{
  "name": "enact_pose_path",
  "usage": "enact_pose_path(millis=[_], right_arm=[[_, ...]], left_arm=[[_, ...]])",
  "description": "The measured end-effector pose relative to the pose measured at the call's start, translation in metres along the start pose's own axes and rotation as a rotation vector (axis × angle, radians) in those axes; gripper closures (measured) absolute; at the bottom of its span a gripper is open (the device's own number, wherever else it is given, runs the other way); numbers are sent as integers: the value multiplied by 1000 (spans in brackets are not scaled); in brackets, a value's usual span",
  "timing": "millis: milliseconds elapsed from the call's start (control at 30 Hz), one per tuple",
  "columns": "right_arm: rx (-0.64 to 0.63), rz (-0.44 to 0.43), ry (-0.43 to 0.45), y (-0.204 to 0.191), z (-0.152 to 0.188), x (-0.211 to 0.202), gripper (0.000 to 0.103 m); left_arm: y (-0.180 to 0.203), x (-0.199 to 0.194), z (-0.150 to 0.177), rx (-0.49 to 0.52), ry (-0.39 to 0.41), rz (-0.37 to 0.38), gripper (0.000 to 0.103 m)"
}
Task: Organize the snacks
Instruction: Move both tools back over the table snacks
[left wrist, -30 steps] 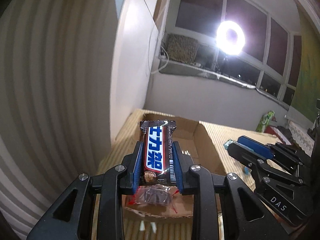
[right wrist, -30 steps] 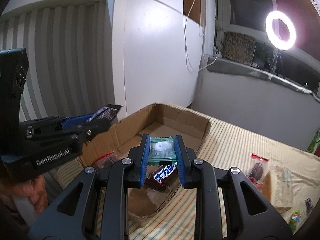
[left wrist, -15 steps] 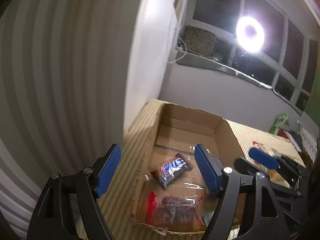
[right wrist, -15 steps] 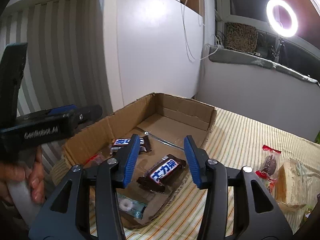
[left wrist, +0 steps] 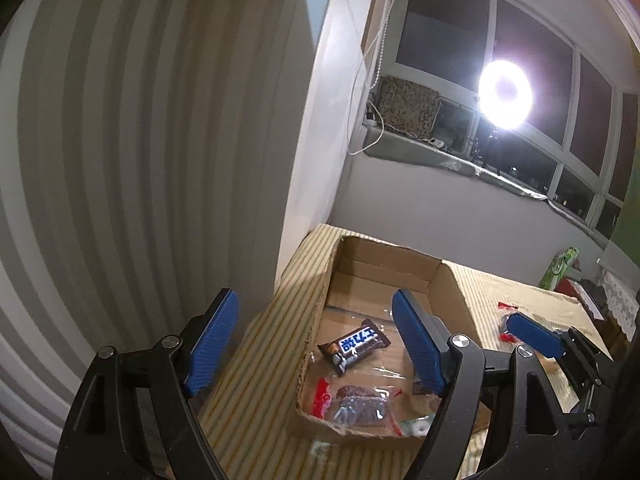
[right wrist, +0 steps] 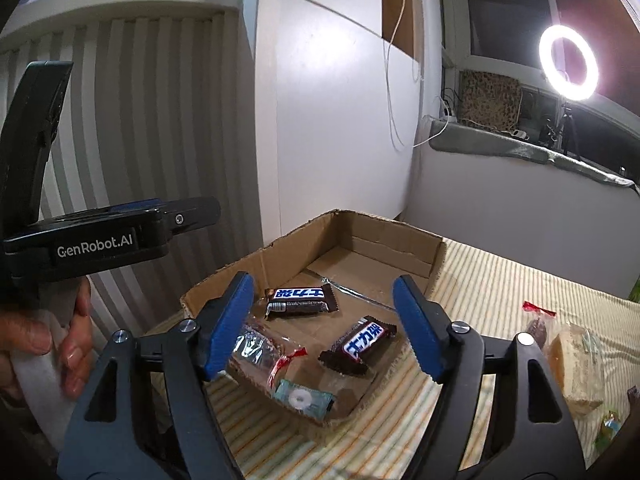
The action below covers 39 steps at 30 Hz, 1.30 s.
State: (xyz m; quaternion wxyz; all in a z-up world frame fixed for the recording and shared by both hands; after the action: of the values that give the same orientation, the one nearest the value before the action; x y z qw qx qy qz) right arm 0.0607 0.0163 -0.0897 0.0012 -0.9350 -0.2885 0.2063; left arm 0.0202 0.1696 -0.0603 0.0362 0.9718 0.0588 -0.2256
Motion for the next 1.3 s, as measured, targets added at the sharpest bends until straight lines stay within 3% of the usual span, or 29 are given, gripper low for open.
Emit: enact_pose_path(millis=[200, 367, 600, 767, 1033, 1300], right_arm=[[70, 24, 39, 34, 9, -33, 28], [177, 110, 80, 96, 28, -77, 27], [307, 327, 95, 188, 64, -146, 26], [371, 462, 94, 233, 85, -189, 25], [367, 480, 113, 234, 85, -203, 25], [387, 484, 66, 247, 101, -182, 24]], left_arm=[[33, -10, -3, 62, 2, 14, 24], [86, -12, -1, 157, 0, 56, 24], [198, 1, 18, 313, -26, 225, 24], [253, 3, 33, 387, -42, 340, 24], [258, 1, 35, 387, -53, 358, 24], [271, 21, 50, 387, -98, 376, 24]])
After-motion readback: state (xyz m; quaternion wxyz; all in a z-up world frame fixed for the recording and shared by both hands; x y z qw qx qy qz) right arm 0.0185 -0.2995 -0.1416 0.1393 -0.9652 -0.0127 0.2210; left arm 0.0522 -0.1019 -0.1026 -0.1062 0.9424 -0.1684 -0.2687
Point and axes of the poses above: each gripper's, at about its wrist camera, not at the fingertips, and x roughly the way its jaws point, y to its right, z to its underside, the point moved 5 cm from there along x, roughly the way its jaws point, and after that the axes turned 10 degrees about x, right-handed, at the moved point
